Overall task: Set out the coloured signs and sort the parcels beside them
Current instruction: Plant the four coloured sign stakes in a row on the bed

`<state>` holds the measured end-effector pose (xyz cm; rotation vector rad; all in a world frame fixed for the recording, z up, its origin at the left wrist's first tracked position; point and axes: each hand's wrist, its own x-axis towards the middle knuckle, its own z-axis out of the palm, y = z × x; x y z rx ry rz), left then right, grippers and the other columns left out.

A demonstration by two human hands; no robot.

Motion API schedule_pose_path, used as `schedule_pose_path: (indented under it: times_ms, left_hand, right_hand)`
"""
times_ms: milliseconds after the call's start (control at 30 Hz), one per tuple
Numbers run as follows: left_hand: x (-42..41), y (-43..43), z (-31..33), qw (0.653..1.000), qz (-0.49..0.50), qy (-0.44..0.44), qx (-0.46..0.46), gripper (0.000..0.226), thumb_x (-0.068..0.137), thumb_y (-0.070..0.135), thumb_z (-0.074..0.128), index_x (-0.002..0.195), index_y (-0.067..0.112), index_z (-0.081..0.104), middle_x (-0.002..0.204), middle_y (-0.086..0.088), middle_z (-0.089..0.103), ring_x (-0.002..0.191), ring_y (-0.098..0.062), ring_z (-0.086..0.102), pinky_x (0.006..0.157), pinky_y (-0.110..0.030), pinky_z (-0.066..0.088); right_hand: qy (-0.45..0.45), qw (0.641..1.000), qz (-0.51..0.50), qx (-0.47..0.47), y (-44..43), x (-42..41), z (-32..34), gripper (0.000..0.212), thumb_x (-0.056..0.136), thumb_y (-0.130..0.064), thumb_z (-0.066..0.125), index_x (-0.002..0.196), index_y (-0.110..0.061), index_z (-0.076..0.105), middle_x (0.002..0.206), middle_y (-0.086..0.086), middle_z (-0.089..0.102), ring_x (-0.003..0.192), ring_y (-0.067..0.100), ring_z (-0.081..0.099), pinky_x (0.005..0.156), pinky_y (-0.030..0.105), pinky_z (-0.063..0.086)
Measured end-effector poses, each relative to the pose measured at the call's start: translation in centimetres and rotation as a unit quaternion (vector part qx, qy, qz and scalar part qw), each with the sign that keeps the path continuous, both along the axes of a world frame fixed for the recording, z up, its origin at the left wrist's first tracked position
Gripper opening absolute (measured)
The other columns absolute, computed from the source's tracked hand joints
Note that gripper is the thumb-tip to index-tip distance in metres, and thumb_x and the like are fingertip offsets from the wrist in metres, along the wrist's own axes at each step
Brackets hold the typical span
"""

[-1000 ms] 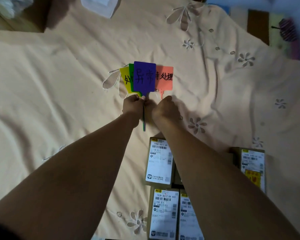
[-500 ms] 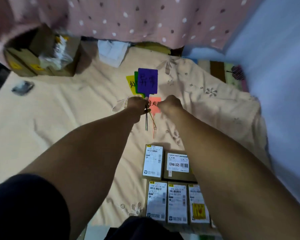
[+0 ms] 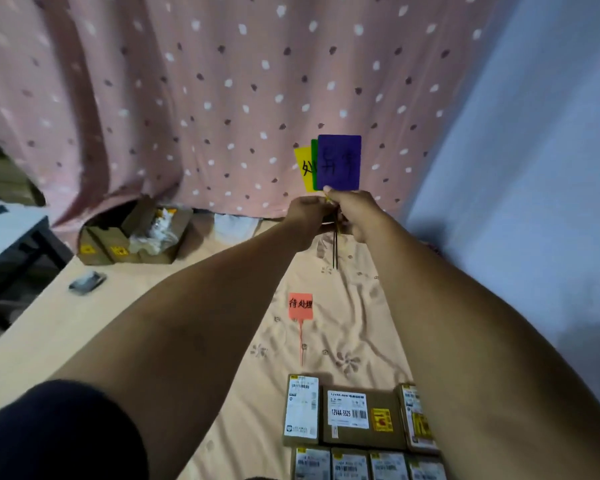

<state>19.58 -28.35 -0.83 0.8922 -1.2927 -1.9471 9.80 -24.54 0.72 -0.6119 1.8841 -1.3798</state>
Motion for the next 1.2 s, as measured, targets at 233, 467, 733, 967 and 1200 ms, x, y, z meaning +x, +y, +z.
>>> schedule_pose_path:
  times_ms: [233,467,733,967,1200]
  left_hand:
    - [0.2,0.6,-0.4,1.000,-0.018,0.016,0.003,0.015,0.092,-0.004,0.067,0.077,-0.003,0.065,0.065,-0.015,0.069,0.056,-0.025,0.069,0.078,-0.048,0.063]
    - [-2.0,2.0,-3.3,0.999,-0.009,-0.026,0.035,0.028,0.092,-0.010,0.064,0.068,0.002,0.057,0.053,-0.010,0.064,0.044,-0.021,0.062,0.056,-0.033,0.062]
    - [-5.6,2.4,-12.5,0.986,0.009,-0.152,0.071,0.024,0.084,-0.009,0.075,0.076,0.003,0.056,0.066,-0.016,0.061,0.037,-0.017,0.063,0.051,-0.034,0.062]
    - [-8.8,3.0,-23.4,0.961,0.018,-0.256,0.101,0.020,0.084,-0.007,0.076,0.073,0.001,0.061,0.074,-0.019,0.066,0.042,-0.015,0.066,0.057,-0.031,0.061]
    - [-12.1,4.4,-31.4,0.937,0.000,-0.322,0.134,0.016,0.082,0.001,0.081,0.093,-0.007,0.073,0.081,-0.018,0.071,0.056,-0.017,0.067,0.051,-0.024,0.058]
  right_hand:
    - [-0.057,0.993,-0.078,-0.073,1.2,-1.0,-0.9,0.028,0.081,-0.035,0.080,0.096,-0.012,0.074,0.090,0.007,0.075,0.081,0.027,0.070,0.073,0.040,0.061]
    - [-0.089,0.985,-0.128,-0.080,5.0,-4.7,-3.9,0.018,0.091,-0.025,0.074,0.102,-0.011,0.073,0.078,0.001,0.077,0.064,0.013,0.069,0.057,0.023,0.056]
    - [-0.063,0.994,-0.082,0.028,8.8,-10.1,-12.3,0.011,0.095,-0.021,0.068,0.091,-0.011,0.067,0.074,0.004,0.067,0.056,0.011,0.061,0.049,0.019,0.048]
    - [-0.096,0.984,-0.069,0.136,9.7,-14.3,-23.7,0.022,0.090,-0.019,0.074,0.104,-0.002,0.073,0.070,0.006,0.069,0.053,0.015,0.062,0.050,0.023,0.051]
    - [-0.133,0.975,-0.076,0.158,9.2,-16.3,-32.7,0.022,0.087,-0.021,0.076,0.100,-0.003,0.075,0.079,0.010,0.074,0.062,0.018,0.066,0.055,0.025,0.054]
